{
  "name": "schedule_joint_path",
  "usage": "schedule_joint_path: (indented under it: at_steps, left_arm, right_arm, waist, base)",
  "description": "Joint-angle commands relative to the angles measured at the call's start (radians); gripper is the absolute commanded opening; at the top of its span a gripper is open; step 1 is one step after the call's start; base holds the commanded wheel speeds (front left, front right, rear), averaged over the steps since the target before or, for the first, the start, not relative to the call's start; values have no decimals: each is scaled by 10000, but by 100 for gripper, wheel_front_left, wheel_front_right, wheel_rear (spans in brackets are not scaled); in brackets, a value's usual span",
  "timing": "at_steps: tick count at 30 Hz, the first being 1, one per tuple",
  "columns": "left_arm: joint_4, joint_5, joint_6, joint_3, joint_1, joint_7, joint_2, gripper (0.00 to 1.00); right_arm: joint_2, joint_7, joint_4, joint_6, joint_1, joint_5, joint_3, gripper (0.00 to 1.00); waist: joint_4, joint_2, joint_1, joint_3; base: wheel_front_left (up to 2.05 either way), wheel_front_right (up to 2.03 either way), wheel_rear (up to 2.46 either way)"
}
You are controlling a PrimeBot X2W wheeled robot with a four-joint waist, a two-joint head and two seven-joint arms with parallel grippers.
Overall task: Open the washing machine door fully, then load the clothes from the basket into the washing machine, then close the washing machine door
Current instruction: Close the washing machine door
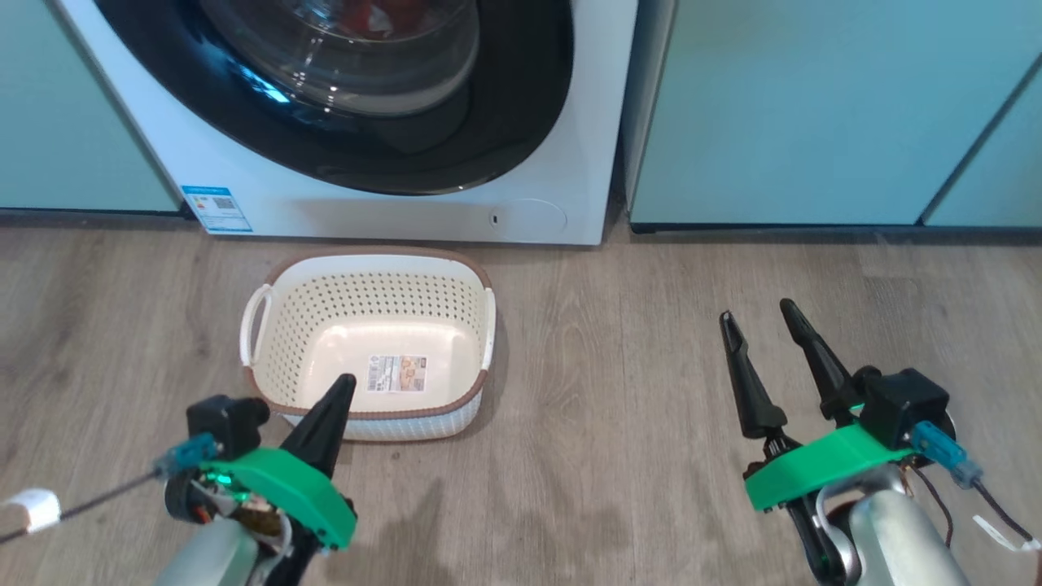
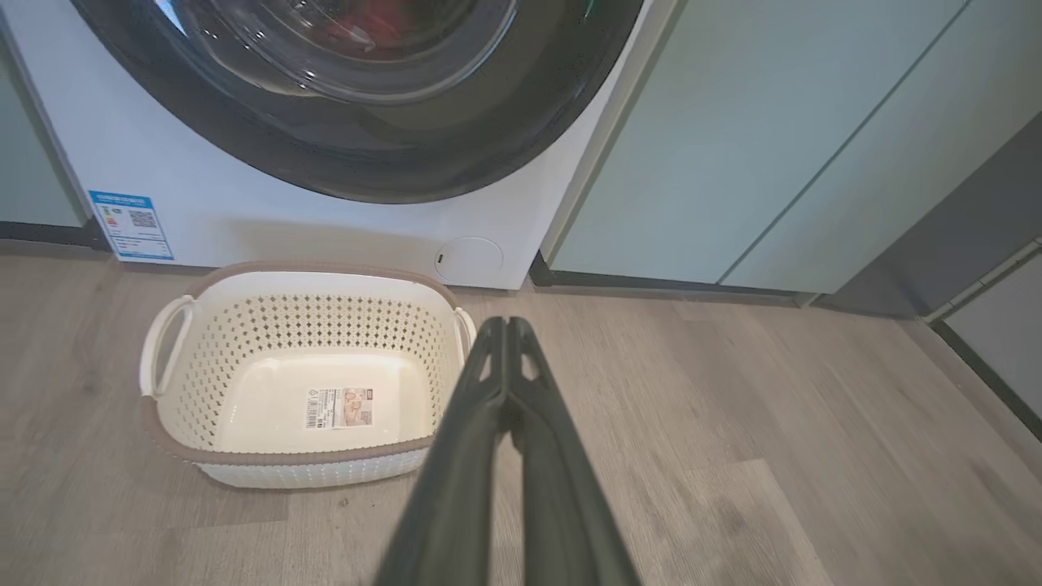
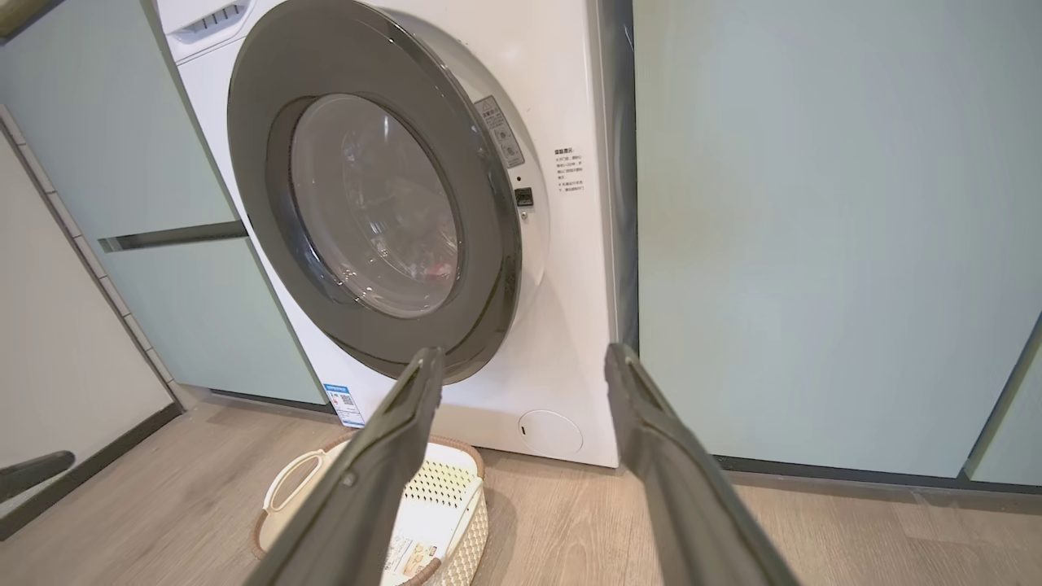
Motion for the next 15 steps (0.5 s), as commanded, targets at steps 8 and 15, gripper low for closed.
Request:
schedule_joint_path:
  at_steps: [8, 15]
  left_arm:
    - [-2600, 3114, 702, 3186, 845, -289, -1597, 0]
    - [-3737, 4813, 276, 4526, 1540, -291, -2453, 0]
  right_arm:
    - [-14, -93, -380, 0, -164, -143, 166, 100]
    - [-14, -93, -472, 0, -199, -142, 143, 100]
  waist:
    - [195, -1, 0, -48]
    - [236, -1, 0, -72]
  base:
    - [0, 0, 0]
    - [0, 0, 0]
